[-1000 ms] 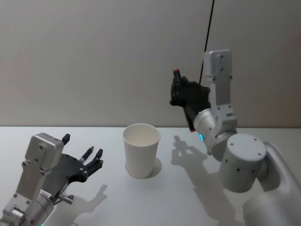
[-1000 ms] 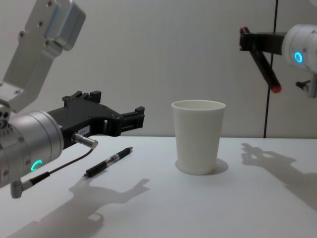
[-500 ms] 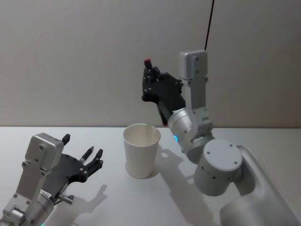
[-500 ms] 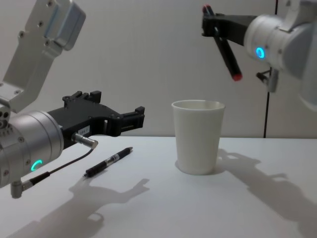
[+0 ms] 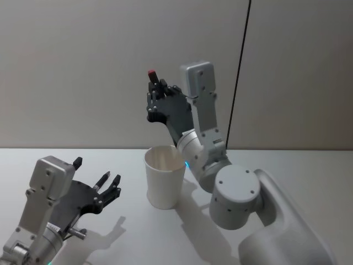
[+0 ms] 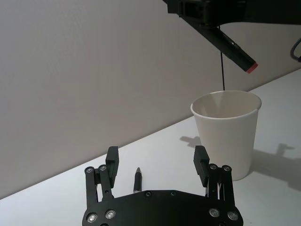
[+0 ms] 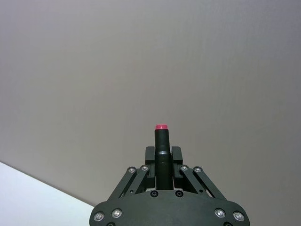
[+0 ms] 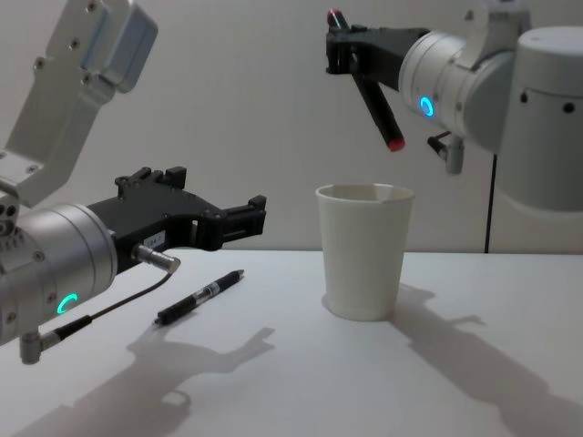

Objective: Place the pen into the pen holder.

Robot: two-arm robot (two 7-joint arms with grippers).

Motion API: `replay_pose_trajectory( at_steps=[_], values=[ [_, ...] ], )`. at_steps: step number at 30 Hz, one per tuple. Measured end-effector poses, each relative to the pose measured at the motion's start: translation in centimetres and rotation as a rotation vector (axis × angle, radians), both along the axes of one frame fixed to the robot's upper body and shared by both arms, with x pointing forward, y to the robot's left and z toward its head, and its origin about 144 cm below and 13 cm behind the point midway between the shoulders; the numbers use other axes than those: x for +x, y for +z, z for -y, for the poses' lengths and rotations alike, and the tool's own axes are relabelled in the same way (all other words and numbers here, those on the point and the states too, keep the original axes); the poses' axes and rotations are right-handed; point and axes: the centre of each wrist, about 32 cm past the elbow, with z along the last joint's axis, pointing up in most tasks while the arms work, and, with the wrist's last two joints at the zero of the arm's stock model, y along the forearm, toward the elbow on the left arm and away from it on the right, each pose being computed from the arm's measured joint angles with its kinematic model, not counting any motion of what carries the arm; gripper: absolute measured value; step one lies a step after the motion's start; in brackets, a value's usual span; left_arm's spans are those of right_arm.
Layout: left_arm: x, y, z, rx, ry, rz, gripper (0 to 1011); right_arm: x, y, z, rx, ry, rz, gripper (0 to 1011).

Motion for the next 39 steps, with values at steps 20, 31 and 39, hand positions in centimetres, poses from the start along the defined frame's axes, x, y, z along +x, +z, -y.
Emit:
replay_pose_trajectory(
  at_steps=[20, 31, 39],
  values=[
    [0.0, 0.0, 0.0, 0.0, 0.0, 0.0, 1003, 1.1, -1.3, -1.1, -0.078, -0.01, -0.021, 202],
    [0.0, 0.0, 0.0, 0.0, 0.0, 0.0, 1003, 1.1, -2.0, -0.9, -0.102, -0.012, -0.038, 203],
    [0.0, 0.0, 0.0, 0.0, 0.0, 0.0, 1003, 1.0, -2.4, -0.8, -0.109, -0.013, -0.051, 204]
  ],
)
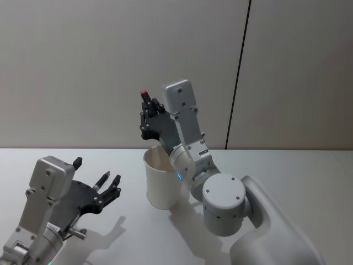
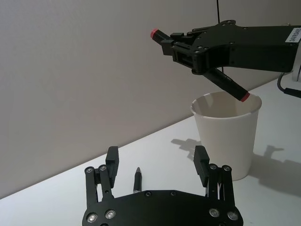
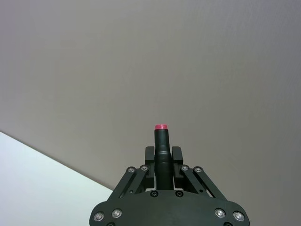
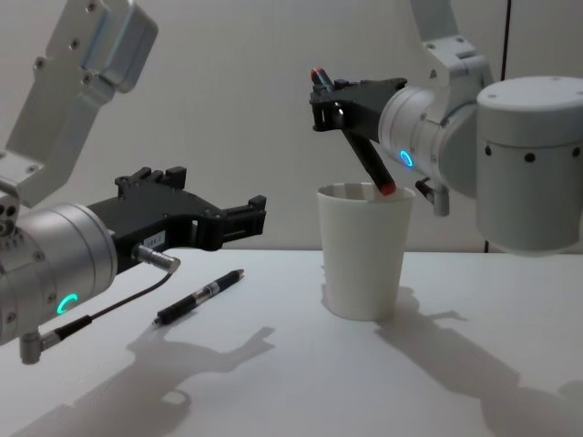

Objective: Place the pen into the pen holder.

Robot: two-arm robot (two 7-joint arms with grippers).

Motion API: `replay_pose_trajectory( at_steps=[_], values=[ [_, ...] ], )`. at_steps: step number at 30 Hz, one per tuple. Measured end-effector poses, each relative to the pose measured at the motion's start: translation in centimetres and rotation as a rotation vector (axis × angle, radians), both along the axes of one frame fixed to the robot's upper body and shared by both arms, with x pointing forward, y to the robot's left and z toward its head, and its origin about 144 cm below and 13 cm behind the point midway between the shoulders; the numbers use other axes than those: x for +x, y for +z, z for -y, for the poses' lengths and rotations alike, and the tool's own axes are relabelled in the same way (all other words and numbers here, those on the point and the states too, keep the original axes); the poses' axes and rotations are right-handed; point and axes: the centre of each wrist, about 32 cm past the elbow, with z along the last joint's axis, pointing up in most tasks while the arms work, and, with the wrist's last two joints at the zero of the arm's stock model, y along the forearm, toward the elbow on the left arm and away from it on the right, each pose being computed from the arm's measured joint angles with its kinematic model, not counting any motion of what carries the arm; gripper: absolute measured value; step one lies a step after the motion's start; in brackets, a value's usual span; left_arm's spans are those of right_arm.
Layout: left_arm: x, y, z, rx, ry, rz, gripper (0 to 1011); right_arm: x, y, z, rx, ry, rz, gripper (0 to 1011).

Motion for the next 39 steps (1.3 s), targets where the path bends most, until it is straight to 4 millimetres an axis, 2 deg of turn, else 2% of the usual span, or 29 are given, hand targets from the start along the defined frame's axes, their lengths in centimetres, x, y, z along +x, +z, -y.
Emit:
replay_pose_trajectory(
  at_steps=[5, 6, 15, 16, 18, 19, 22, 25, 28, 31, 36, 39],
  values=[
    [0.0, 0.0, 0.0, 0.0, 0.0, 0.0, 1003, 0.0, -0.1, 0.1, -0.002, 0.0, -0.004, 302],
    [0.0, 0.0, 0.0, 0.0, 0.0, 0.0, 1003, 0.0, -0.1, 0.1, -0.002, 0.0, -0.004, 361],
    [0.0, 0.0, 0.0, 0.0, 0.0, 0.0, 1004, -0.1, -0.2, 0.1, -0.005, -0.001, -0.008, 617],
    [0.0, 0.0, 0.0, 0.0, 0.0, 0.0, 1004, -0.1, -0.2, 0.1, -0.005, -0.001, -0.009, 676],
    [0.0, 0.0, 0.0, 0.0, 0.0, 0.0, 1003, -0.1, -0.3, 0.1, -0.005, -0.001, -0.009, 712],
    [0.0, 0.0, 0.0, 0.0, 0.0, 0.0, 1003, -0.1, -0.3, 0.1, -0.005, -0.001, -0.009, 777],
    [0.0, 0.0, 0.0, 0.0, 0.0, 0.0, 1003, -0.1, -0.3, 0.2, -0.005, -0.001, -0.009, 833],
    [0.0, 0.0, 0.0, 0.0, 0.0, 0.0, 1003, -0.1, -0.2, 0.2, -0.005, 0.0, -0.009, 933],
    [0.0, 0.0, 0.0, 0.0, 0.0, 0.0, 1003, -0.2, 0.0, 0.4, -0.005, 0.0, -0.009, 990],
    [0.0, 0.0, 0.0, 0.0, 0.0, 0.0, 1003, -0.3, 0.6, 1.1, -0.003, 0.002, -0.011, 1001],
    [0.0, 0.0, 0.0, 0.0, 0.0, 0.0, 1003, -0.7, 2.0, 2.9, 0.011, 0.008, -0.015, 1001],
    [0.0, 0.0, 0.0, 0.0, 0.0, 0.0, 1003, -1.1, 3.2, 4.9, 0.018, 0.009, -0.017, 1001]
  ],
)
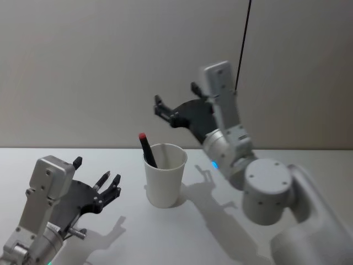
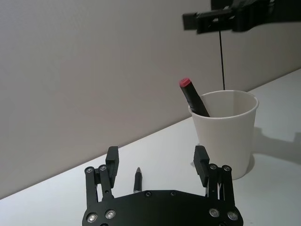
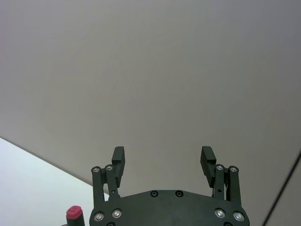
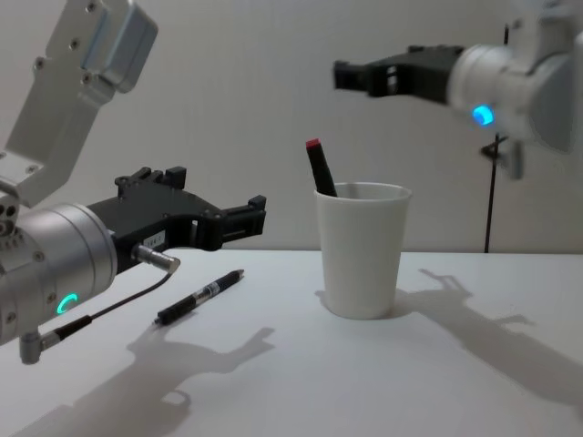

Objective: Place the pen into the pen holder.

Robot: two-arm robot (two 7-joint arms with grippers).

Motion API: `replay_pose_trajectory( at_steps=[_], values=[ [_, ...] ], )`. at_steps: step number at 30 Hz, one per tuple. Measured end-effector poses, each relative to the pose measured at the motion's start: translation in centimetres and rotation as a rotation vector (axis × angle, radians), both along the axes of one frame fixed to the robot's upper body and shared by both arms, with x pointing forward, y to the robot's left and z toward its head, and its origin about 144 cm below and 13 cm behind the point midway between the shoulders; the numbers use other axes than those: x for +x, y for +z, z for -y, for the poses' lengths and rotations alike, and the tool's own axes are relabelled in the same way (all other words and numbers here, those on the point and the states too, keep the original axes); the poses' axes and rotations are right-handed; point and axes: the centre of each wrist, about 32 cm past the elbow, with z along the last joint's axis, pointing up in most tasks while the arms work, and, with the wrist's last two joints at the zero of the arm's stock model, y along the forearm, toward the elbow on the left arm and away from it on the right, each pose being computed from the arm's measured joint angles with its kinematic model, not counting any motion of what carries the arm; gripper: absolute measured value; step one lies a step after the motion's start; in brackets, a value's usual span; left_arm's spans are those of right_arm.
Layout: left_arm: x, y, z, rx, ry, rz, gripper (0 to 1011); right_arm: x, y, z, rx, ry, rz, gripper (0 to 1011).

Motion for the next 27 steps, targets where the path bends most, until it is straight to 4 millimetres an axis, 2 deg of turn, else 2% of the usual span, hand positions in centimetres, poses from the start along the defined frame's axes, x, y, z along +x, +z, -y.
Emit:
replay_pose_trajectory(
  at_steps=[5, 12, 20, 27],
  values=[
    [0.0, 0.0, 0.0, 0.0, 0.0, 0.0, 1003, -0.7, 1.5, 2.5, 0.009, 0.008, -0.009, 1001],
    [0.0, 0.0, 0.0, 0.0, 0.0, 0.0, 1003, -1.5, 2.8, 4.4, 0.012, 0.017, -0.012, 1001],
    [0.0, 0.0, 0.0, 0.0, 0.0, 0.0, 1003, -1.7, 2.4, 4.5, 0.015, 0.018, -0.017, 1001],
    [0.0, 0.0, 0.0, 0.0, 0.0, 0.0, 1003, -2.6, 1.0, 5.0, 0.025, 0.011, -0.026, 1001]
  ],
)
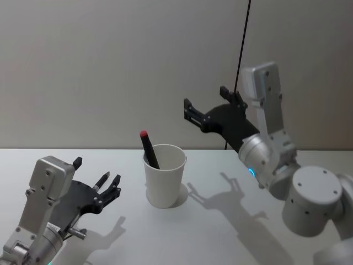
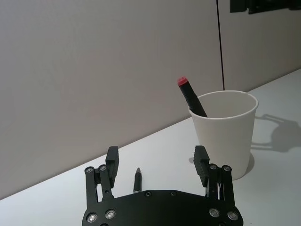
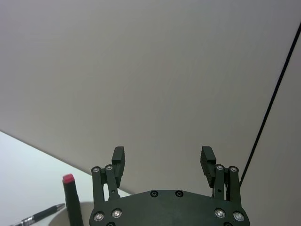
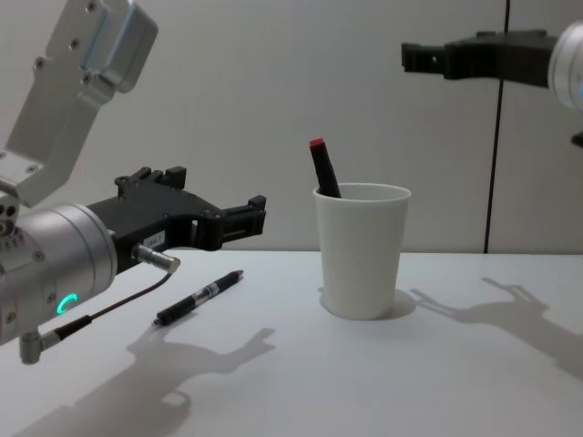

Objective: Place the pen into the pen holder.

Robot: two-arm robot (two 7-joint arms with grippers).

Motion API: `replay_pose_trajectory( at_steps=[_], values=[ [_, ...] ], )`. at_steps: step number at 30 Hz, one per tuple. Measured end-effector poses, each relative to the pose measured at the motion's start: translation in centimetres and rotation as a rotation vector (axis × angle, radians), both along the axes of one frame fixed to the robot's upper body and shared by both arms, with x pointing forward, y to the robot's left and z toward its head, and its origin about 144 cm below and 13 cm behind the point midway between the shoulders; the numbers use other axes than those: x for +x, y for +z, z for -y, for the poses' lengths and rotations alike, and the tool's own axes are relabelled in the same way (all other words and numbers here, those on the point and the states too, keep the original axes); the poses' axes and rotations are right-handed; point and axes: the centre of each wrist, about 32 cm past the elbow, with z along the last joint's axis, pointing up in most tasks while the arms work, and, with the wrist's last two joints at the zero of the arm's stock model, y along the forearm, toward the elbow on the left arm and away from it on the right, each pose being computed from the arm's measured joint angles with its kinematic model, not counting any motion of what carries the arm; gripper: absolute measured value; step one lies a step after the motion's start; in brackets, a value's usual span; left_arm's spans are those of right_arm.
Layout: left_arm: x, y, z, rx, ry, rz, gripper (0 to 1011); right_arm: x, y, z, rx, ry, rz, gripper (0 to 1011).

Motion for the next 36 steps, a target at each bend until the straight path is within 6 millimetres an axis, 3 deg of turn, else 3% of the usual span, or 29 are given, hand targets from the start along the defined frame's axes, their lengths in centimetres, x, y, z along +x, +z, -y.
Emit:
replay_pose_trajectory(
  at_steps=[26, 36],
  values=[
    [0.0, 0.0, 0.0, -0.001, -0.003, -0.001, 1003, -6.1, -6.5, 2.6, 0.058, -0.027, -0.05, 1001],
    [1.0, 0.7, -0.6, -0.016, -0.021, -0.028, 1003, -8.4, -8.3, 3.3, 0.079, -0.034, -0.071, 1001]
  ],
)
